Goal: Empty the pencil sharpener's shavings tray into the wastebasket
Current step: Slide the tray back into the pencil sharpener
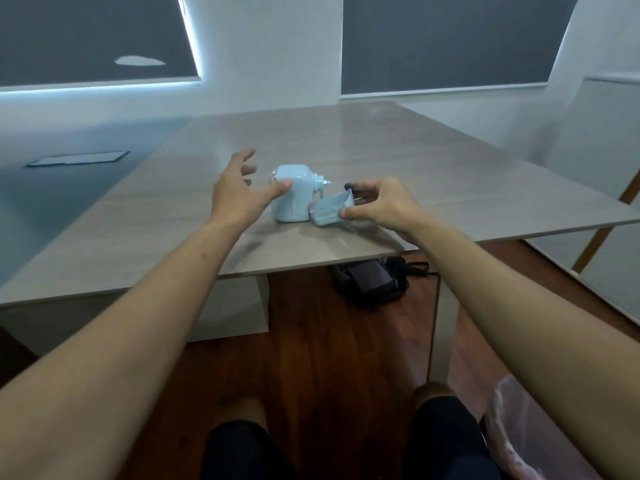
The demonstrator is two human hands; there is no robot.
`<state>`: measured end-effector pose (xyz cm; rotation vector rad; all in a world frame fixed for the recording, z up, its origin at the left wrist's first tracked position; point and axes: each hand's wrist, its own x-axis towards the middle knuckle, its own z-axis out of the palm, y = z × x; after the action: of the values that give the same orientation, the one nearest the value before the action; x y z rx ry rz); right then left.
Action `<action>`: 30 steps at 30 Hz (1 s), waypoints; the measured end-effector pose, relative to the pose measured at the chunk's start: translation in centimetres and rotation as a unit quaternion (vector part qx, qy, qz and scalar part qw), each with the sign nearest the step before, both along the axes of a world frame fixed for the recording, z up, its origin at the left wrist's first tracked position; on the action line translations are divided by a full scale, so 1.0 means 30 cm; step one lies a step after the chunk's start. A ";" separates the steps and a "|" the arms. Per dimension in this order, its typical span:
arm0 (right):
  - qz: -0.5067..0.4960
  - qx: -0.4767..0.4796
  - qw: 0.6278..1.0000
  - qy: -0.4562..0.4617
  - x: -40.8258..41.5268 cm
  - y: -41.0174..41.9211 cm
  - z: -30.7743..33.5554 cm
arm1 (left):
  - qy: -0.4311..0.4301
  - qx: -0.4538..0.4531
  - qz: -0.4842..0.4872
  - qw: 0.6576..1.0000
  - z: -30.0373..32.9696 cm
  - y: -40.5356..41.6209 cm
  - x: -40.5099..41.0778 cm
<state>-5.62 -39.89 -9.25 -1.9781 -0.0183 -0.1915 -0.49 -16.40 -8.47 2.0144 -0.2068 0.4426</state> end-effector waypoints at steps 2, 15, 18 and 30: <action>-0.007 -0.012 1.000 0.001 0.023 0.009 -0.008 | 0.029 0.000 -0.042 0.999 -0.015 0.005 0.019; 0.006 0.035 0.999 0.018 0.108 0.047 -0.035 | 0.046 -0.029 -0.097 0.994 -0.076 -0.009 0.093; -0.015 0.040 0.999 0.013 0.128 0.057 -0.052 | 0.046 -0.030 -0.096 0.994 -0.085 -0.011 0.103; -0.031 0.120 0.992 0.037 0.138 0.068 -0.058 | 0.030 -0.023 -0.096 0.995 -0.092 -0.013 0.101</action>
<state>-1.48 -37.86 -10.98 -1.7445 0.1092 -0.1534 2.53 -16.80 -11.22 1.9372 -0.3466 0.2615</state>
